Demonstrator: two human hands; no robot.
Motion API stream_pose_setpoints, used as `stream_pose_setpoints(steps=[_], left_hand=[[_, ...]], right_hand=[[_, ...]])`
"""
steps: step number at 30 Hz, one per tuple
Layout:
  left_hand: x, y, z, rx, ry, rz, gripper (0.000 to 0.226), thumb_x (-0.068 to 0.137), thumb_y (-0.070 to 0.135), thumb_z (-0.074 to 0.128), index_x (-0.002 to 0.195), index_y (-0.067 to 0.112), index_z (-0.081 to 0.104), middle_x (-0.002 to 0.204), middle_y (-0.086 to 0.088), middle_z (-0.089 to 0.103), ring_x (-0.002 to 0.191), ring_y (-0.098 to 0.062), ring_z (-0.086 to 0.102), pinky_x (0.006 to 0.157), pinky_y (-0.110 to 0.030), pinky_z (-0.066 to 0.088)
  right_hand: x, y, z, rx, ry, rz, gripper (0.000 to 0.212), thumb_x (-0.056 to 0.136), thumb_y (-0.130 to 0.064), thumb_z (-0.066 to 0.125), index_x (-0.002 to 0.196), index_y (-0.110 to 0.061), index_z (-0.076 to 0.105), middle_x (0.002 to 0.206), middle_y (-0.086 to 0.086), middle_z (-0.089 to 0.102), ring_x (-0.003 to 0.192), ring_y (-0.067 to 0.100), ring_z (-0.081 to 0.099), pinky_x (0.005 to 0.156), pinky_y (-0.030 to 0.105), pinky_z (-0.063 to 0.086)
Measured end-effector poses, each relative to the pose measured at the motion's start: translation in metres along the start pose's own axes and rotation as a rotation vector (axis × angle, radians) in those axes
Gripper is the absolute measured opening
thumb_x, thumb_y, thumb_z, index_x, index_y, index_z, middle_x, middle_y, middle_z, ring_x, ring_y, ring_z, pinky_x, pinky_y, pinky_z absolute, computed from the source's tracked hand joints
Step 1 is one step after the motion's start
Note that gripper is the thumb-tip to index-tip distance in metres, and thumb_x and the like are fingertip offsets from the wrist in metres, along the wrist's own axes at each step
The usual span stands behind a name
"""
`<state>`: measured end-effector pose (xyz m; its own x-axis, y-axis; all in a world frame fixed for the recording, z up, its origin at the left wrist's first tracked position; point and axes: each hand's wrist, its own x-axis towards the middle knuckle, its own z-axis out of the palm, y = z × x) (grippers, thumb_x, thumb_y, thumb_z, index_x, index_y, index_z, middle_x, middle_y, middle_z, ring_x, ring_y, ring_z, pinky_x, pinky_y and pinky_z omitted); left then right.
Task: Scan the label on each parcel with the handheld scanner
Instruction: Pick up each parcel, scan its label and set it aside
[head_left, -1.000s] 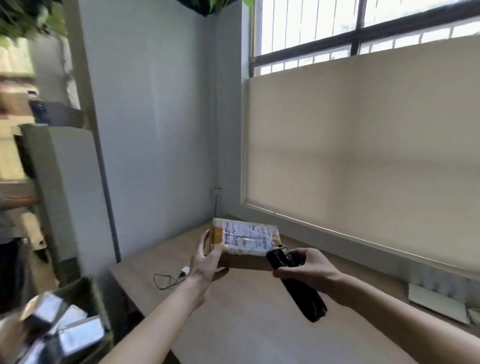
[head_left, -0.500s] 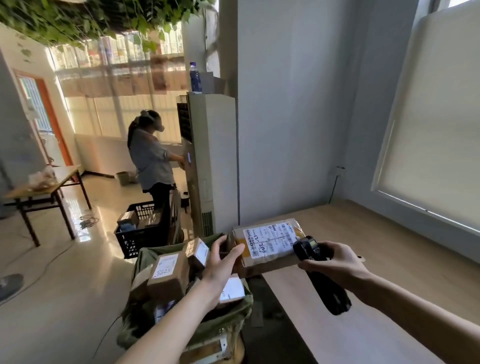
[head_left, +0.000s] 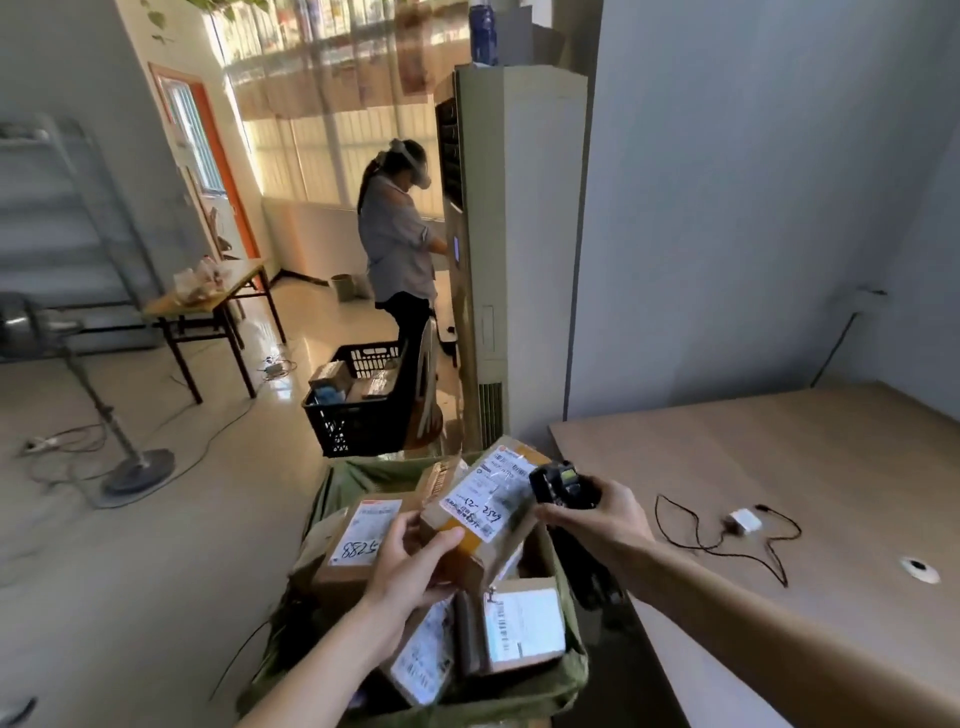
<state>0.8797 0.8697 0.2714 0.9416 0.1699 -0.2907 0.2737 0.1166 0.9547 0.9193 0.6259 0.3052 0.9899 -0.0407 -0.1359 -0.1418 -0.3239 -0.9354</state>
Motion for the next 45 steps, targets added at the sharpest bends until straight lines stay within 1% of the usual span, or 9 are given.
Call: stream_pose_setpoints(steps=[4, 10, 15, 21, 25, 30, 37, 40, 45], left_hand=[[0.047, -0.022, 0.001, 0.000, 0.068, -0.029, 0.047, 0.080, 0.023, 0.083, 0.114, 0.030, 0.052, 0.115, -0.009, 0.069, 0.089, -0.027, 0.076, 0.064, -0.036, 0.062], [0.090, -0.048, 0.005, 0.236, 0.138, -0.007, 0.058, 0.060, 0.046, 0.084, 0.108, 0.041, 0.053, 0.123, -0.002, 0.057, 0.111, -0.026, 0.063, 0.097, -0.050, 0.053], [0.108, -0.061, 0.018, 0.517, 0.149, 0.053, 0.062, 0.068, 0.048, 0.083, 0.120, 0.037, 0.053, 0.120, 0.004, 0.050, 0.102, -0.006, 0.054, 0.082, -0.022, 0.044], [0.121, -0.077, 0.023, 0.716, 0.113, 0.004, 0.059, 0.077, 0.059, 0.072, 0.126, 0.039, 0.047, 0.122, 0.010, 0.046, 0.108, -0.012, 0.052, 0.089, -0.028, 0.041], [0.125, -0.090, 0.023, 0.713, 0.098, 0.011, 0.056, 0.077, 0.057, 0.070, 0.126, 0.038, 0.051, 0.123, 0.014, 0.049, 0.103, -0.004, 0.049, 0.085, -0.025, 0.037], [0.128, -0.097, 0.023, 0.668, 0.083, 0.026, 0.044, 0.079, 0.055, 0.069, 0.118, 0.042, 0.054, 0.117, 0.019, 0.052, 0.102, 0.000, 0.056, 0.091, -0.034, 0.054], [0.130, -0.096, 0.029, 0.639, 0.092, 0.070, 0.036, 0.086, 0.049, 0.068, 0.118, 0.045, 0.053, 0.113, 0.025, 0.047, 0.106, -0.007, 0.054, 0.088, -0.042, 0.058], [0.133, -0.097, 0.031, 0.674, 0.089, 0.097, 0.032, 0.088, 0.046, 0.068, 0.119, 0.045, 0.057, 0.118, 0.020, 0.051, 0.110, -0.006, 0.053, 0.096, -0.034, 0.050], [0.138, -0.099, 0.036, 0.678, 0.074, 0.121, 0.034, 0.089, 0.044, 0.067, 0.122, 0.041, 0.060, 0.120, 0.015, 0.053, 0.107, -0.003, 0.053, 0.090, -0.025, 0.042]], right_hand=[[0.058, 0.030, 0.037, -0.029, -0.170, 0.069, 0.051, 0.060, -0.038, 0.097, 0.103, -0.025, 0.073, 0.091, -0.001, 0.079, 0.081, 0.017, 0.078, 0.076, 0.039, 0.066], [0.095, 0.057, 0.066, -0.086, -0.366, 0.102, 0.063, 0.059, -0.041, 0.097, 0.113, -0.020, 0.072, 0.097, -0.002, 0.078, 0.086, 0.013, 0.077, 0.077, 0.028, 0.063], [0.112, 0.071, 0.066, -0.188, -0.389, 0.140, 0.056, 0.059, -0.041, 0.096, 0.106, -0.026, 0.070, 0.097, -0.003, 0.076, 0.089, 0.015, 0.074, 0.081, 0.030, 0.063], [0.125, 0.086, 0.066, -0.248, -0.376, 0.184, 0.052, 0.064, -0.040, 0.095, 0.102, -0.033, 0.061, 0.097, -0.005, 0.073, 0.087, 0.012, 0.072, 0.070, 0.023, 0.058], [0.128, 0.096, 0.067, -0.290, -0.359, 0.208, 0.052, 0.066, -0.040, 0.095, 0.102, -0.033, 0.058, 0.097, -0.005, 0.071, 0.084, 0.012, 0.072, 0.065, 0.021, 0.056], [0.127, 0.110, 0.063, -0.296, -0.332, 0.198, 0.056, 0.064, -0.041, 0.095, 0.109, -0.031, 0.063, 0.095, -0.008, 0.072, 0.081, 0.008, 0.071, 0.059, 0.018, 0.051], [0.126, 0.116, 0.057, -0.266, -0.316, 0.170, 0.051, 0.068, -0.041, 0.094, 0.107, -0.034, 0.063, 0.094, -0.012, 0.070, 0.079, 0.006, 0.070, 0.055, 0.011, 0.048], [0.126, 0.119, 0.055, -0.258, -0.303, 0.180, 0.051, 0.069, -0.041, 0.094, 0.107, -0.037, 0.060, 0.094, -0.015, 0.069, 0.079, 0.004, 0.069, 0.053, 0.009, 0.045], [0.128, 0.124, 0.052, -0.255, -0.298, 0.179, 0.053, 0.068, -0.041, 0.095, 0.106, -0.040, 0.057, 0.093, -0.018, 0.067, 0.077, 0.002, 0.069, 0.049, 0.005, 0.044]])
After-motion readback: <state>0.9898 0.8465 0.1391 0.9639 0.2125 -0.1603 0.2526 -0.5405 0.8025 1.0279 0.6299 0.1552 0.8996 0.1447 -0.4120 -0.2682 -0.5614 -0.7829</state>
